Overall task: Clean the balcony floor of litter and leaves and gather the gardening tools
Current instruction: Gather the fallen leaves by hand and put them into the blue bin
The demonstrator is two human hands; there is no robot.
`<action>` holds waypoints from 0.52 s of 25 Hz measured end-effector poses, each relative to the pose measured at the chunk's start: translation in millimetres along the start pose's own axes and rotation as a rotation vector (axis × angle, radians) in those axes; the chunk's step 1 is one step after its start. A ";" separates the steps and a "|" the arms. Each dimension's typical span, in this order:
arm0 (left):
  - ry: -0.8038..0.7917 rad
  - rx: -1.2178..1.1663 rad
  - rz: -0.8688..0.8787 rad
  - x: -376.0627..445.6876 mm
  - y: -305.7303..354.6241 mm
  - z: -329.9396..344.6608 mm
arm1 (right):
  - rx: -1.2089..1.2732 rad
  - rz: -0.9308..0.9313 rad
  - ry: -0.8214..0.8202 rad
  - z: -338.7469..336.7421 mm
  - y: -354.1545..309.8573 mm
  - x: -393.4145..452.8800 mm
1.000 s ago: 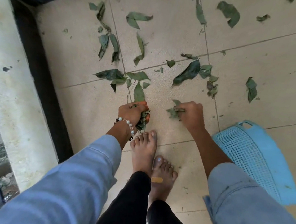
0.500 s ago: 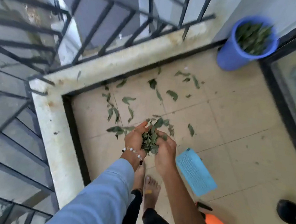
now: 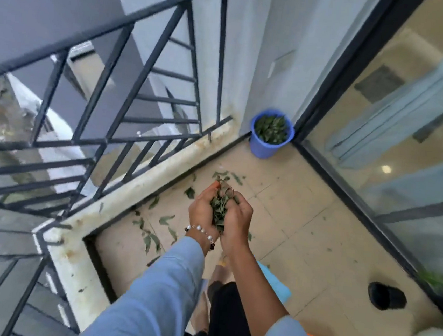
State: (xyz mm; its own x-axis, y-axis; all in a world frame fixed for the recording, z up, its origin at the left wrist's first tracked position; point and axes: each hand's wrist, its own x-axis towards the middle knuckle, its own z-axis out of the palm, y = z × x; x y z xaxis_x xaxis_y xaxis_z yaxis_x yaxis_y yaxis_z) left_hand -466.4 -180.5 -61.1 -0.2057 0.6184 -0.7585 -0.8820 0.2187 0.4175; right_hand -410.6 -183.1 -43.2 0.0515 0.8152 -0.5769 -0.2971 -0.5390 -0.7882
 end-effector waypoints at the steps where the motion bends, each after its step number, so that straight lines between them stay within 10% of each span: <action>1: -0.029 0.026 -0.014 1.4 0.3 18.0 | 0.004 -0.014 0.012 -3.7 -14.4 7.6; 13: -0.166 0.290 -0.096 54.8 -1.1 252.6 | 0.015 -0.219 0.107 -34.1 -203.0 141.8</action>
State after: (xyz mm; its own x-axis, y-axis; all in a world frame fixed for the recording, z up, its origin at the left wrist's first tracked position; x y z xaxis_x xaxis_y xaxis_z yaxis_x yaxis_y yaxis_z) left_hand -369.6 43.8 23.3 -0.0345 0.6936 -0.7195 -0.7318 0.4728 0.4909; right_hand -310.5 34.7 27.7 0.2168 0.8847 -0.4127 -0.2819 -0.3479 -0.8941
